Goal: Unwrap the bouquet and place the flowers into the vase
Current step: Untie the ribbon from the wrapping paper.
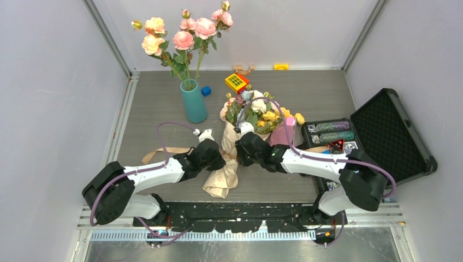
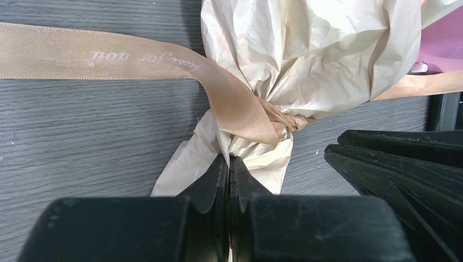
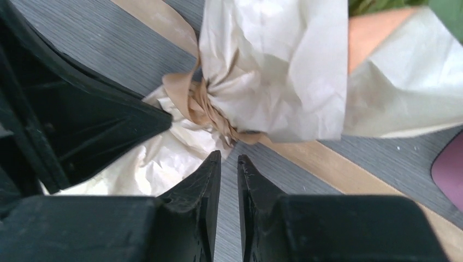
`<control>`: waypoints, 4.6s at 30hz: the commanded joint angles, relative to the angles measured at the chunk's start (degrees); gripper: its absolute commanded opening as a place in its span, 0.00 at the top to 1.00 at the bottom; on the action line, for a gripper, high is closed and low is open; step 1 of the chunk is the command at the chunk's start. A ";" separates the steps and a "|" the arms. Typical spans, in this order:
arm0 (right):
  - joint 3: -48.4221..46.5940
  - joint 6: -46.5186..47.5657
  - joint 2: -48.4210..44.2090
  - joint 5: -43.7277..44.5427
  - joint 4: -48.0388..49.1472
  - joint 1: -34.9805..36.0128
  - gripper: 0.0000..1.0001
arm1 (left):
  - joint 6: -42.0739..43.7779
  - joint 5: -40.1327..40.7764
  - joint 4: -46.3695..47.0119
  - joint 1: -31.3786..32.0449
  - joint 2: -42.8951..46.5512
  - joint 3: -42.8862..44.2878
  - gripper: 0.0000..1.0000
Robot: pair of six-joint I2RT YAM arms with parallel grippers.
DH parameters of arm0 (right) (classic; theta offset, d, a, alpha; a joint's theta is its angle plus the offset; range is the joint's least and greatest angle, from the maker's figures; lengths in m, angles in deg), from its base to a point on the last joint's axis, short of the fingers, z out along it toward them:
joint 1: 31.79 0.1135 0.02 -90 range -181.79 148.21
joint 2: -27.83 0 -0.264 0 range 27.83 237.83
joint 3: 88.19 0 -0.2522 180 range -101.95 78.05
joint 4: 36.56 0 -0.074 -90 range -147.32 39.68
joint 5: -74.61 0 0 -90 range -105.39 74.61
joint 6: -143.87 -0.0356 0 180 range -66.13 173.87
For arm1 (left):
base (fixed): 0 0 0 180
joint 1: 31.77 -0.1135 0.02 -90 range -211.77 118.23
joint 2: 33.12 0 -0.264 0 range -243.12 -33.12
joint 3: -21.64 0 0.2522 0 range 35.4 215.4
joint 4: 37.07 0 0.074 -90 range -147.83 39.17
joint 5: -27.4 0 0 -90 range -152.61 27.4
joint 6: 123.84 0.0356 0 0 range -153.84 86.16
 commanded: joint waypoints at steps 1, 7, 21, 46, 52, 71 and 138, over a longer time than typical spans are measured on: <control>-5.34 3.19 2.65 -1.40 0.35 0.25 0.76 | 0.96 1.11 -2.54 -0.61 -0.02 -1.04 1.00; -8.62 4.48 6.79 -0.59 -0.09 0.42 0.74 | 0.96 1.01 -2.42 -0.61 -0.16 -1.09 1.00; -9.26 5.18 10.76 1.69 0.01 0.38 0.74 | 1.04 0.86 -2.26 -0.61 -0.15 -1.24 1.00; 0.36 1.65 2.59 3.06 0.30 0.57 1.00 | 0.60 2.33 -5.25 -2.01 0.53 -1.03 1.00; 1.43 0.62 2.13 2.22 1.04 0.59 1.00 | 0.97 1.71 -4.79 -2.11 1.21 -1.26 1.00; 3.67 -1.56 -2.91 0.14 5.47 0.29 0.88 | 11.02 0.33 -17.83 -2.18 8.30 12.51 0.48; 5.66 -2.70 0.78 -14.74 12.77 -4.86 1.00 | 5.03 -4.60 -17.63 -2.94 6.58 12.24 0.76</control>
